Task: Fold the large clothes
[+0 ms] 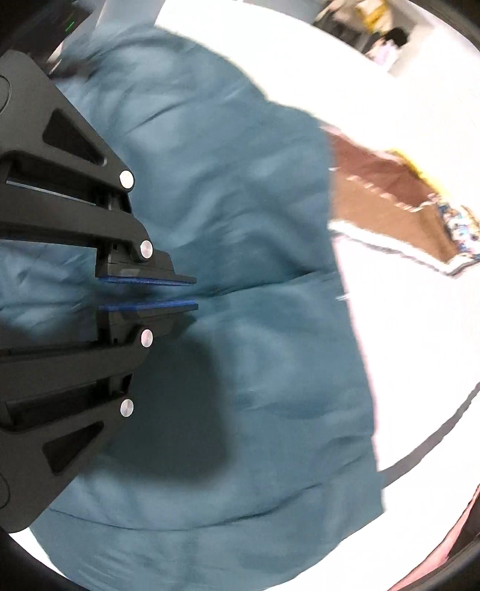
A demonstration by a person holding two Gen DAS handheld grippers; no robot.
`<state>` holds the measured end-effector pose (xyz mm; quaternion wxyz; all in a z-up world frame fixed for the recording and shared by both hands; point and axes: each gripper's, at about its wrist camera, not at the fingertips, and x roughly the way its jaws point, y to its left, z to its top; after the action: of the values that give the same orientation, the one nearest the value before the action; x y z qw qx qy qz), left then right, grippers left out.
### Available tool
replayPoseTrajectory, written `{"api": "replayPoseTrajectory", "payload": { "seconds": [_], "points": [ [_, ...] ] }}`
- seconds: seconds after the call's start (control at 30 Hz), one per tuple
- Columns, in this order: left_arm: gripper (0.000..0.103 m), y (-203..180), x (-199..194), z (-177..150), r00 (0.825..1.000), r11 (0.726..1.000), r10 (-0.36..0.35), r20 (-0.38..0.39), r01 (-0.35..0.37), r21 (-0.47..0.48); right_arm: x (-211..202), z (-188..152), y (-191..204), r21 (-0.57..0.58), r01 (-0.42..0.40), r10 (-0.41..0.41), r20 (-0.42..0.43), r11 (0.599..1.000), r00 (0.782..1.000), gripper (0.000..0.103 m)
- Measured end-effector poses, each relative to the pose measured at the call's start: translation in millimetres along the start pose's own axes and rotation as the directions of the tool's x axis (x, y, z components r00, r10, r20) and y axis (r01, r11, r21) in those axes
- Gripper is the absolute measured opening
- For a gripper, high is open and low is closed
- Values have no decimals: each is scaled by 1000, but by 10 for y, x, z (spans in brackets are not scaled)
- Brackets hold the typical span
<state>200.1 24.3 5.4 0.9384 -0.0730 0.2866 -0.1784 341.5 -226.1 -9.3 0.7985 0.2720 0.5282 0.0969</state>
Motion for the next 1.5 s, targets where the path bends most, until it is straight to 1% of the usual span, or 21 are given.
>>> {"api": "replayPoseTrajectory", "payload": {
  "seconds": [0.13,0.2,0.3,0.37,0.43,0.53,0.6,0.67,0.7,0.73,0.77,0.8,0.83,0.9,1.0,1.1,1.13,1.23,1.27,1.4,1.5],
  "points": [
    [29,-81,-64,16,1000,1000,-20,10,19,22,383,465,-55,101,-44,50,-63,994,997,9],
    [29,-141,-94,13,1000,999,-26,12,26,42,579,659,-96,149,-58,69,-71,987,995,8],
    [29,-198,-107,-8,999,997,-33,14,32,72,764,921,-132,179,-28,41,-68,983,997,7],
    [29,-219,-99,5,999,996,-41,11,40,83,971,956,-215,184,24,-3,-115,983,993,1],
    [29,-229,-74,30,999,996,-41,12,40,83,1052,977,-281,172,34,-12,-127,985,992,0],
    [29,-248,-70,72,999,996,-44,17,43,81,1008,999,-264,151,27,-9,-114,988,993,0],
    [29,-306,-90,85,999,994,-41,22,38,101,809,947,-277,137,6,6,-85,990,996,5],
    [29,-390,-114,90,999,991,-37,27,33,132,471,897,-253,101,-19,24,-42,995,999,7],
    [29,-443,-132,92,999,989,-40,29,35,144,260,822,-254,77,-34,35,-23,996,999,7],
    [29,-482,-139,92,999,988,-41,30,36,150,-45,668,-254,29,-29,29,8,999,1000,7],
    [29,-520,-147,92,999,987,-40,32,34,158,-208,549,-233,-2,-17,17,26,1000,1000,7],
    [29,-583,-159,94,999,985,-38,36,31,172,-485,298,-258,-42,-3,5,52,999,999,7],
    [29,-617,-160,96,999,983,-38,39,31,179,-650,110,-300,-56,-15,18,59,998,998,7],
    [29,-724,-175,99,998,980,-41,41,32,195,-921,-431,-426,-50,-82,84,35,995,996,7],
    [29,-866,-186,107,998,974,-40,49,28,224,-978,-1096,-610,-7,-151,151,-30,988,988,7],
    [29,-1050,-187,114,998,966,-47,51,32,258,-841,-1442,-700,2,-158,157,-84,987,984,7],
    [29,-1148,-179,112,997,959,-52,49,36,280,-763,-1524,-740,11,-139,139,-97,990,985,7],
    [29,-1383,-129,74,997,941,-64,34,49,334,-561,-1580,-842,48,-120,125,-101,992,987,4],
    [29,-1476,-108,50,997,931,-68,31,52,361,-503,-1578,-879,68,-139,145,-100,988,984,2],
    [29,-1818,-16,-39,996,894,-91,8,78,441,-295,-1590,-966,110,-155,166,-95,982,981,0],
    [29,-2074,60,-104,994,866,-106,-2,93,492,-340,-1646,-1012,109,-175,185,-88,978,979,0]
  ]
}}
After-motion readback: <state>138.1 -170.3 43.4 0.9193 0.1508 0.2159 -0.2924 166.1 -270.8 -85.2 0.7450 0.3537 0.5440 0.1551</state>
